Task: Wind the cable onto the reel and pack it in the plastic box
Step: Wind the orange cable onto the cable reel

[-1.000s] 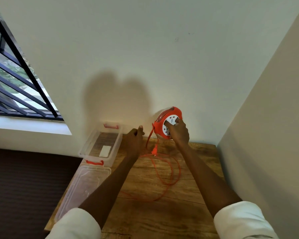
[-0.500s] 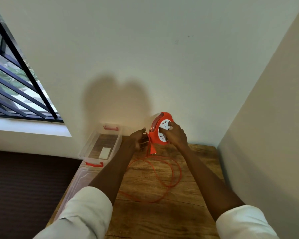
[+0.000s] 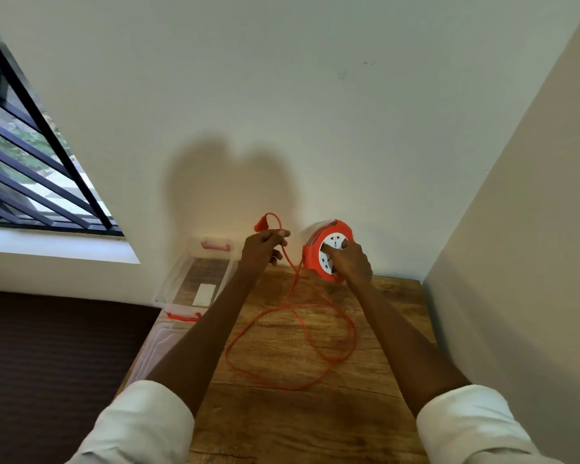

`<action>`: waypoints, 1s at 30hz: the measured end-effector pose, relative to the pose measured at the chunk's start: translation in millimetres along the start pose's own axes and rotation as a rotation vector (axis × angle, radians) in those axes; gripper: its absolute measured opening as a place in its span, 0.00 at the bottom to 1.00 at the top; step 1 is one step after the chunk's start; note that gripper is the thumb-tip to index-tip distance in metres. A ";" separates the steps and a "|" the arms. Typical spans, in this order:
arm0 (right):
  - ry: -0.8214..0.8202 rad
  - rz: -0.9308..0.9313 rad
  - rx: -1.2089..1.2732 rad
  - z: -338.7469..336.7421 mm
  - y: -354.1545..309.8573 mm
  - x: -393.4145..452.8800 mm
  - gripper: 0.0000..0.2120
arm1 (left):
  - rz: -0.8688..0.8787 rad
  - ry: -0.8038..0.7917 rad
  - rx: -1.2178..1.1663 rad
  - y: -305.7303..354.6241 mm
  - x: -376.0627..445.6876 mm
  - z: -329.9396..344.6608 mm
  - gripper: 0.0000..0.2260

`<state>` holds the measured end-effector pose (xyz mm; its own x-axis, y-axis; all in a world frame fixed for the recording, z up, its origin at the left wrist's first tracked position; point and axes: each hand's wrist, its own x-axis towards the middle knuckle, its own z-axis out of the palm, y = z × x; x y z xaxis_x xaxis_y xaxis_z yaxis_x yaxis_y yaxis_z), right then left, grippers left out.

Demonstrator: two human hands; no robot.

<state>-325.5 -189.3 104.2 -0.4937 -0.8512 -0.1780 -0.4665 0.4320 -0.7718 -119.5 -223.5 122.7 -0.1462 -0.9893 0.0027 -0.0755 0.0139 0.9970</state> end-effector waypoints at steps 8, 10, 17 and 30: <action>0.034 0.078 0.266 -6.3 -2.1 14.3 0.32 | 0.043 -0.197 0.050 -37.1 -44.0 -3.4 0.11; 0.043 0.096 0.293 -9.6 -0.6 17.0 0.32 | -0.011 -0.244 0.020 -47.2 -60.6 -0.9 0.11; 0.055 0.133 0.341 -19.2 5.2 23.8 0.33 | 0.156 -0.115 0.125 -82.4 -110.9 9.8 0.06; 0.007 0.065 0.242 -4.9 14.5 5.7 0.32 | -0.125 -0.115 0.306 -127.0 -136.0 8.4 0.11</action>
<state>-338.7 -186.4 95.0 -0.5227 -0.8213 -0.2284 -0.2449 0.4013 -0.8826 -98.2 -89.6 -4.9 -0.2258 -0.9635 -0.1441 -0.3891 -0.0464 0.9200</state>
